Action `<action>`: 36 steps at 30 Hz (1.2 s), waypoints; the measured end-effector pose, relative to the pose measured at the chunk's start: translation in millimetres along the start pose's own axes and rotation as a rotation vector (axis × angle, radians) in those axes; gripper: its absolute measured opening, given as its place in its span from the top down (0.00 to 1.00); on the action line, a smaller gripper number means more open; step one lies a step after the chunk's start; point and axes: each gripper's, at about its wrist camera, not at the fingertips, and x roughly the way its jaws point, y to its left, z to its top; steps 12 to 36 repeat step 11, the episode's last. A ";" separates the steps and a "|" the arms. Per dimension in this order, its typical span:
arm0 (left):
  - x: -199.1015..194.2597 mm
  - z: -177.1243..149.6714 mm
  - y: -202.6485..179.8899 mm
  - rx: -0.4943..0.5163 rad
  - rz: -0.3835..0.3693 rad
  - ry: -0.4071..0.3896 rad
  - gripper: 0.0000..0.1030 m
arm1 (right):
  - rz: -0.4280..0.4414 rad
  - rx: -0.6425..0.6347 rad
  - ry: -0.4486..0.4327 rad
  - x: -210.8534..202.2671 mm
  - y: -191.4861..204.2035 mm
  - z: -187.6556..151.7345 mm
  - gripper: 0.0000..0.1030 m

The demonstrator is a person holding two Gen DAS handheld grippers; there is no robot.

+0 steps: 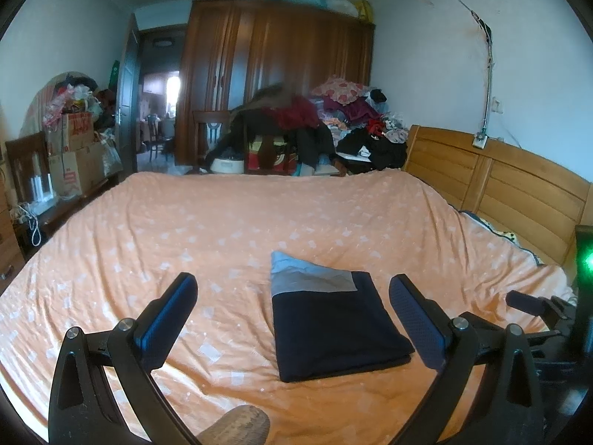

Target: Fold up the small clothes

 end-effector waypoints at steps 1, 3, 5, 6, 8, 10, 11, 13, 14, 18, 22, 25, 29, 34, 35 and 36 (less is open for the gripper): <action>-0.4 -0.1 -0.3 -0.001 0.001 -0.001 0.00 | 0.009 0.001 0.002 0.4 0.1 -0.3 0.01; -0.5 -0.2 -0.6 0.001 0.002 -0.007 0.00 | 0.021 0.011 0.009 2.0 -1.4 0.2 0.01; -0.7 -0.9 -1.4 0.002 0.003 -0.011 0.00 | 0.027 0.020 0.010 2.4 -2.6 0.3 0.00; -0.6 -1.3 -1.7 0.003 0.004 -0.013 0.00 | 0.022 0.020 0.006 2.1 -2.4 0.2 0.00; 1.2 -2.2 -2.0 0.004 0.007 -0.013 0.00 | 0.011 0.015 0.006 2.7 -1.5 0.2 0.00; 2.4 -2.7 -2.1 0.003 0.009 -0.011 0.00 | 0.016 0.012 0.000 2.1 -0.3 -0.4 0.00; 3.2 -3.3 -1.9 0.003 0.010 -0.010 0.00 | 0.019 0.007 0.000 2.7 0.5 0.4 0.00; 3.2 -3.3 -1.9 0.003 0.010 -0.010 0.00 | 0.019 0.007 0.000 2.7 0.5 0.4 0.00; 3.2 -3.3 -1.9 0.003 0.010 -0.010 0.00 | 0.019 0.007 0.000 2.7 0.5 0.4 0.00; 3.2 -3.3 -1.9 0.003 0.010 -0.010 0.00 | 0.019 0.007 0.000 2.7 0.5 0.4 0.00; 3.2 -3.3 -1.9 0.003 0.010 -0.010 0.00 | 0.019 0.007 0.000 2.7 0.5 0.4 0.00; 3.2 -3.3 -1.9 0.003 0.010 -0.010 0.00 | 0.019 0.007 0.000 2.7 0.5 0.4 0.00; 3.2 -3.3 -1.9 0.003 0.010 -0.010 0.00 | 0.019 0.007 0.000 2.7 0.5 0.4 0.00; 3.2 -3.3 -1.9 0.003 0.010 -0.010 0.00 | 0.019 0.007 0.000 2.7 0.5 0.4 0.00; 3.2 -3.3 -1.9 0.003 0.010 -0.010 0.00 | 0.019 0.007 0.000 2.7 0.5 0.4 0.00; 3.2 -3.3 -1.9 0.003 0.010 -0.010 0.00 | 0.019 0.007 0.000 2.7 0.5 0.4 0.00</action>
